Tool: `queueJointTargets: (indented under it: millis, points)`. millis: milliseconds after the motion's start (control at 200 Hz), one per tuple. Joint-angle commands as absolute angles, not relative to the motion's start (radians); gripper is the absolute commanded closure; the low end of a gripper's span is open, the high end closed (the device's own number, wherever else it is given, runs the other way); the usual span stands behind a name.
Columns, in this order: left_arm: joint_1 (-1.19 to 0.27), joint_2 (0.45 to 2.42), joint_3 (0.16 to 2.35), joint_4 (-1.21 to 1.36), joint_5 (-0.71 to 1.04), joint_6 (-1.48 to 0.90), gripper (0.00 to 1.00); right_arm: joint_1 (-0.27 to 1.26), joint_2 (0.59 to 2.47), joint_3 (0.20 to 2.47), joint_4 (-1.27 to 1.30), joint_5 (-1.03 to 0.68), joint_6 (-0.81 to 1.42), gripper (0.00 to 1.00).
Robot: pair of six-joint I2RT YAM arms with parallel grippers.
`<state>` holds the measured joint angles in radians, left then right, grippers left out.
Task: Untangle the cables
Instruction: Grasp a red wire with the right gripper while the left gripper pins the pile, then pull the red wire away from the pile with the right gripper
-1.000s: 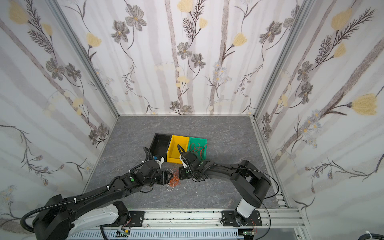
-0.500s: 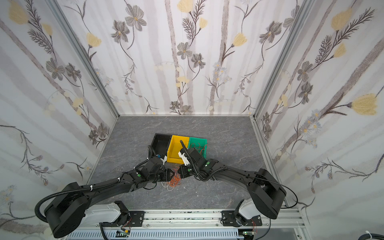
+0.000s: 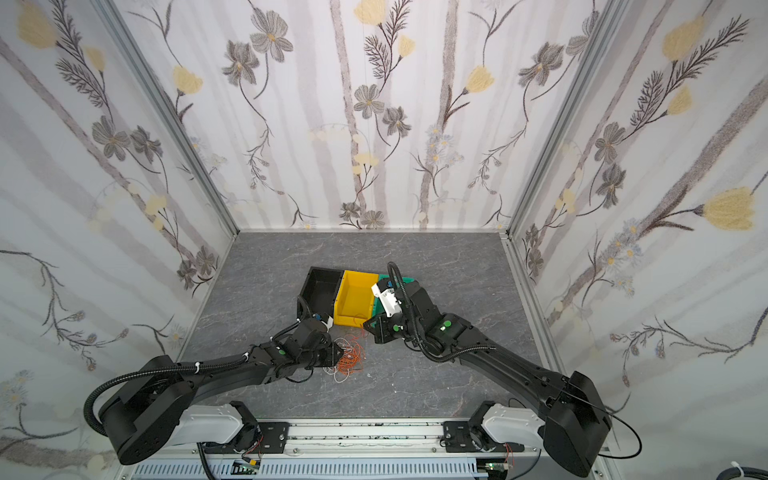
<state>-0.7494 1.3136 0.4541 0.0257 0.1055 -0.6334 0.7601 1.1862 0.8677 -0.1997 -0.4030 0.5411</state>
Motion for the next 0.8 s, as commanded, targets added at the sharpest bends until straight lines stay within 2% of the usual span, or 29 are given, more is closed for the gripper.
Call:
queueJointTargets:
  millis: [0,80,395,680,794]
  points:
    - [-0.744,1.298,0.441,0.023,0.073,-0.652,0.79,0.713,1.135,0.859,-0.233,-0.437,0.535,1.00]
    - [-0.737,1.272,0.421,0.012,0.052,-0.661,0.83,0.676,1.091,0.853,-0.254,-0.435,0.528,1.00]
    - [-0.700,1.163,0.378,-0.051,0.040,-0.664,0.86,0.459,0.936,0.847,-0.384,-0.405,0.510,1.00]
    - [-0.678,1.096,0.351,-0.081,0.028,-0.673,0.86,0.230,0.829,0.848,-0.484,-0.336,0.513,1.00]
    - [-0.675,1.082,0.347,-0.075,0.043,-0.676,0.83,0.200,0.829,0.854,-0.494,-0.351,0.508,1.00]
